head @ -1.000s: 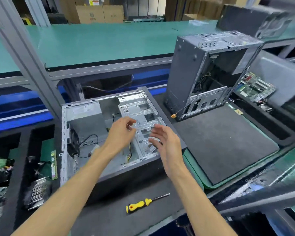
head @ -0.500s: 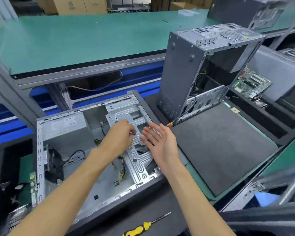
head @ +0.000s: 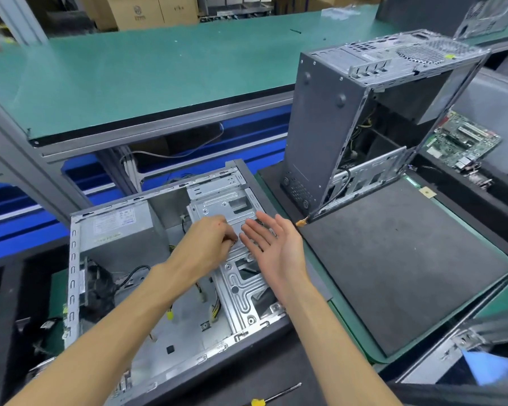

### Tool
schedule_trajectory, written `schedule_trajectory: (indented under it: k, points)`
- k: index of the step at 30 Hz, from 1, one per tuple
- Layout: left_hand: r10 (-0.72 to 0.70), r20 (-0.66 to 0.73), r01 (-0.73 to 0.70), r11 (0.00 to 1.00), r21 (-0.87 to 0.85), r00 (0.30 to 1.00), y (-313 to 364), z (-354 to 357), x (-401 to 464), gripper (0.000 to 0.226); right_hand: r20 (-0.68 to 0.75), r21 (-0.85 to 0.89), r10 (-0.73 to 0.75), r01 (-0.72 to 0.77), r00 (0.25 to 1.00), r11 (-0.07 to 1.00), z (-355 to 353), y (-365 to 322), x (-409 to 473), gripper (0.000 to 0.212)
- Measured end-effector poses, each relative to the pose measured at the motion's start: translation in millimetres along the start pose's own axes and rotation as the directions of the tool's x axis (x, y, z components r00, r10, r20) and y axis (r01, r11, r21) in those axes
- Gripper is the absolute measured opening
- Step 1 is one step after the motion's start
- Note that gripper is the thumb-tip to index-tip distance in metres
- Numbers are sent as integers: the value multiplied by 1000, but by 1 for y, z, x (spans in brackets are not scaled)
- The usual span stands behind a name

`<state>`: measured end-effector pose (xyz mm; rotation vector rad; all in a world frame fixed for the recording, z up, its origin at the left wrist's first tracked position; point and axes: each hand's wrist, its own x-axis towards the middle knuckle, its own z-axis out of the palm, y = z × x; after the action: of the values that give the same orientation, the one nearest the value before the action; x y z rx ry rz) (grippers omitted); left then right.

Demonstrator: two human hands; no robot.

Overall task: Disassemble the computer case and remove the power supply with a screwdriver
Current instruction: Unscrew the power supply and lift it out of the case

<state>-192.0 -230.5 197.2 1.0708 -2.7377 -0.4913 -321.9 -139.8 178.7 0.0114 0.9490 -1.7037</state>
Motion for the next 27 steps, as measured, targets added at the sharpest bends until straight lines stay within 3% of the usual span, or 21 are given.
schedule_trajectory:
  k: [15,21,24,27]
  points:
    - [-261,-41,239,929,-284,964,-4,-3,5,9,8,81,56,-57,998,995,-2,-8,-1,41]
    - [-346,9,316,845,-431,938,-5,-4,4,8,29,96,71,-73,997,993,-3,-9,-1,41]
    - [-411,90,376,697,-611,907,-6,-4,1,7,34,94,73,-76,997,993,-4,-9,-2,41]
    - [-455,250,431,354,-830,855,-5,-9,-1,10,27,73,72,-74,997,995,-4,-9,-3,40]
